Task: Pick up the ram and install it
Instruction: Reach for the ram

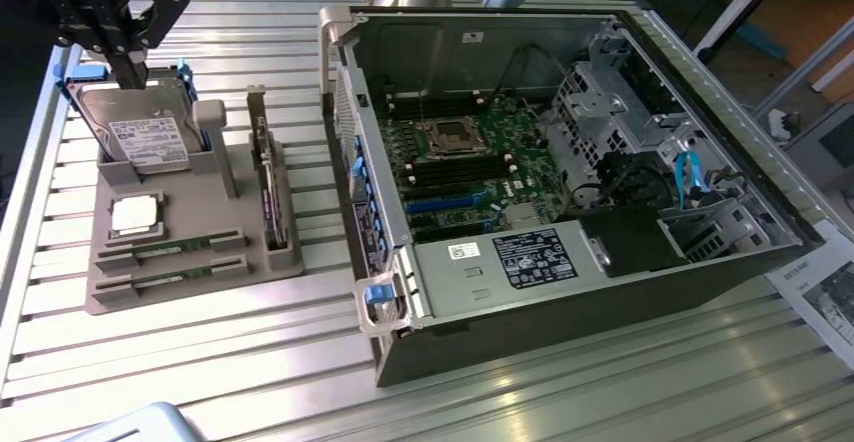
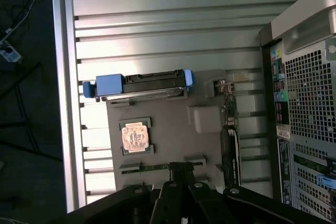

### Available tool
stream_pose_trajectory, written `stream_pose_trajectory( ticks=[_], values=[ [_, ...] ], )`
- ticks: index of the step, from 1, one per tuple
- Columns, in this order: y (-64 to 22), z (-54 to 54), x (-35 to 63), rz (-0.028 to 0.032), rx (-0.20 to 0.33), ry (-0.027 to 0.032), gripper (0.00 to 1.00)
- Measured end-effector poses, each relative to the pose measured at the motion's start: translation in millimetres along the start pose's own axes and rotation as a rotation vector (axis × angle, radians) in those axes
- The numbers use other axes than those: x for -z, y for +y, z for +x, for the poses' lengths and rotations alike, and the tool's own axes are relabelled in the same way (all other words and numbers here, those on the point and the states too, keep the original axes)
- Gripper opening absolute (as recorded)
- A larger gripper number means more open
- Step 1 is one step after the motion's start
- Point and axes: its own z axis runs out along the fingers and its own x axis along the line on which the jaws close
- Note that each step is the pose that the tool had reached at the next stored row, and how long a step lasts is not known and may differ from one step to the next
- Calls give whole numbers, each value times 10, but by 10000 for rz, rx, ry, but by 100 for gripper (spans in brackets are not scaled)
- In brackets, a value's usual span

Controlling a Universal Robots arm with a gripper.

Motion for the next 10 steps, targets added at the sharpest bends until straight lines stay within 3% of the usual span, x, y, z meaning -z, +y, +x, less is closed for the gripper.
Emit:
stream_pose_trajectory(
  ticks=[10],
  values=[
    [-182, -14, 7, 0, -10, -1, 10]
  ],
)
